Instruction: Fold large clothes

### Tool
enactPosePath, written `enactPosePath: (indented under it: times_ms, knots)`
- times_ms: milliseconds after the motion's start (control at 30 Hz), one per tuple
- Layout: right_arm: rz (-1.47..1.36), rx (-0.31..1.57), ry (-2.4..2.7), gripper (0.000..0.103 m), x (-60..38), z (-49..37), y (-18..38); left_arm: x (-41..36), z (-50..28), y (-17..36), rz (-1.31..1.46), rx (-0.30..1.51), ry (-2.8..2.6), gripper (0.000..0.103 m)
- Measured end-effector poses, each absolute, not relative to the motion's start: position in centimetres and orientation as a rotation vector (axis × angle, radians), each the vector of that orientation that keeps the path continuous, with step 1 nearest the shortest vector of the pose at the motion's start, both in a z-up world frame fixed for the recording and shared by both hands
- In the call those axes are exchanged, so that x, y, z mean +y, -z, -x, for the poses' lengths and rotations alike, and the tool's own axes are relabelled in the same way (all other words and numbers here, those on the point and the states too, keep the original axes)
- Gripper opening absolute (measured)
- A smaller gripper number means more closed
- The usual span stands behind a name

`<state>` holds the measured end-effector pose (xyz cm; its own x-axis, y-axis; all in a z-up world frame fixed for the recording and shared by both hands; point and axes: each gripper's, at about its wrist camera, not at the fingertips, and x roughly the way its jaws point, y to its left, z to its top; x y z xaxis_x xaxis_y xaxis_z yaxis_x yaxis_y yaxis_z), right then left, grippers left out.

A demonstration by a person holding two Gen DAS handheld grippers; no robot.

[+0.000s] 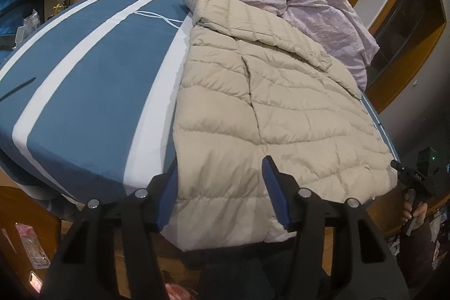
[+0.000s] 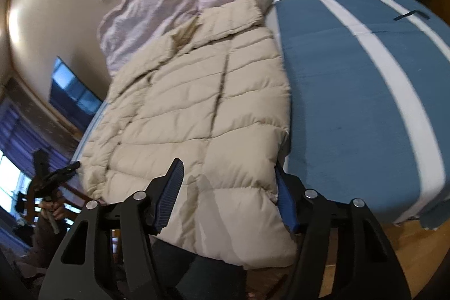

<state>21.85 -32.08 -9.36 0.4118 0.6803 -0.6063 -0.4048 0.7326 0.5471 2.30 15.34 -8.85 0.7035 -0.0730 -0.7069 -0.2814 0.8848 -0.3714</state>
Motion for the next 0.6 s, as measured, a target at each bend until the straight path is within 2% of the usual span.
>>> enactPosePath:
  times_ms: [133, 200, 400, 433, 467, 533, 600]
  knots:
    - [-0.364, 0.9, -0.72, 0.052, -32.16, -21.52, 9.62, 15.16, -2.1, 8.92, 0.486, 0.78, -0.125, 0.053]
    - [-0.375, 0.899, -0.725, 0.045, -32.17, -21.34, 9.8, 15.1, -2.07, 8.93, 0.485, 0.777, -0.126, 0.053]
    - [-0.413, 0.899, -0.761, 0.036, -32.07, -21.11, 10.23, 14.61, -1.82, 9.01, 0.478, 0.772, -0.112, 0.053]
    - [-0.41, 0.902, -0.763, 0.032, -31.93, -21.13, 10.3, 14.49, -1.81, 9.01, 0.478, 0.774, -0.111, 0.048]
    - [-0.399, 0.908, -0.758, 0.025, -31.68, -21.17, 10.33, 14.38, -1.83, 9.05, 0.479, 0.78, -0.113, 0.038]
    - [-0.4, 0.906, -0.757, 0.02, -31.64, -21.31, 10.24, 14.44, -1.94, 9.13, 0.481, 0.793, -0.114, 0.022]
    - [-0.403, 0.888, -0.753, 0.016, -31.76, -21.45, 9.74, 14.48, -2.03, 9.0, 0.479, 0.794, -0.118, 0.015]
